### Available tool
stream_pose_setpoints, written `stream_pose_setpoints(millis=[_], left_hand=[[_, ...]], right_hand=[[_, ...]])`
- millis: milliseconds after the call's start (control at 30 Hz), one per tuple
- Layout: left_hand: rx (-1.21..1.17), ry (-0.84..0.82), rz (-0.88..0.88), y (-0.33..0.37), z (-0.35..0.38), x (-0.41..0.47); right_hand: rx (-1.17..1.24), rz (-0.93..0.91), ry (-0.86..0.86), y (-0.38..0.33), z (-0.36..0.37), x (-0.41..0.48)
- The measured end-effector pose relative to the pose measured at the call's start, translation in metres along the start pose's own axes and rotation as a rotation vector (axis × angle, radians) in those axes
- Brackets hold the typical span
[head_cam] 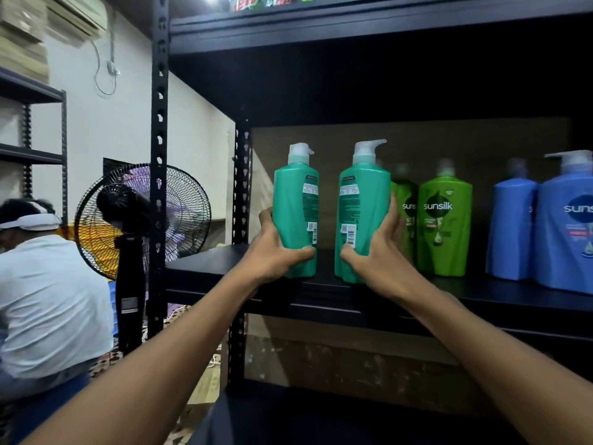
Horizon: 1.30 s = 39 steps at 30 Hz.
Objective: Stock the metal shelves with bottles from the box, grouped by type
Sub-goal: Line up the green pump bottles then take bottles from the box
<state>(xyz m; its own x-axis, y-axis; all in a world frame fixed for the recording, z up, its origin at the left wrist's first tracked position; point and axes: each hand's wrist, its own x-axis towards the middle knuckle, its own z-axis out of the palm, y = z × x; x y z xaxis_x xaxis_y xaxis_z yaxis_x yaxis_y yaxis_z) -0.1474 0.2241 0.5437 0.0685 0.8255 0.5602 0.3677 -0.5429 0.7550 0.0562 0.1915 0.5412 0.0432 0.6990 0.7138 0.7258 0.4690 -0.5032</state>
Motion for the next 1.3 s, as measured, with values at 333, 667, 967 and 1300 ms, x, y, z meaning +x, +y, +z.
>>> stream_pose_setpoints(millis=[333, 667, 967, 1300], left_hand=[[0.146, 0.042, -0.222, -0.041, -0.017, 0.060], [0.312, 0.059, -0.385, -0.069, -0.005, 0.101], [0.454, 0.058, -0.401, -0.075, -0.004, 0.106], [0.475, 0.053, -0.422, -0.076, -0.004, 0.108]], right_hand=[[0.168, 0.159, -0.193, -0.013, 0.074, 0.065], [0.277, 0.282, -0.188, 0.005, 0.114, 0.093], [0.159, 0.302, -0.190, 0.005, 0.114, 0.091], [-0.025, 0.344, -0.228, 0.003, 0.114, 0.092]])
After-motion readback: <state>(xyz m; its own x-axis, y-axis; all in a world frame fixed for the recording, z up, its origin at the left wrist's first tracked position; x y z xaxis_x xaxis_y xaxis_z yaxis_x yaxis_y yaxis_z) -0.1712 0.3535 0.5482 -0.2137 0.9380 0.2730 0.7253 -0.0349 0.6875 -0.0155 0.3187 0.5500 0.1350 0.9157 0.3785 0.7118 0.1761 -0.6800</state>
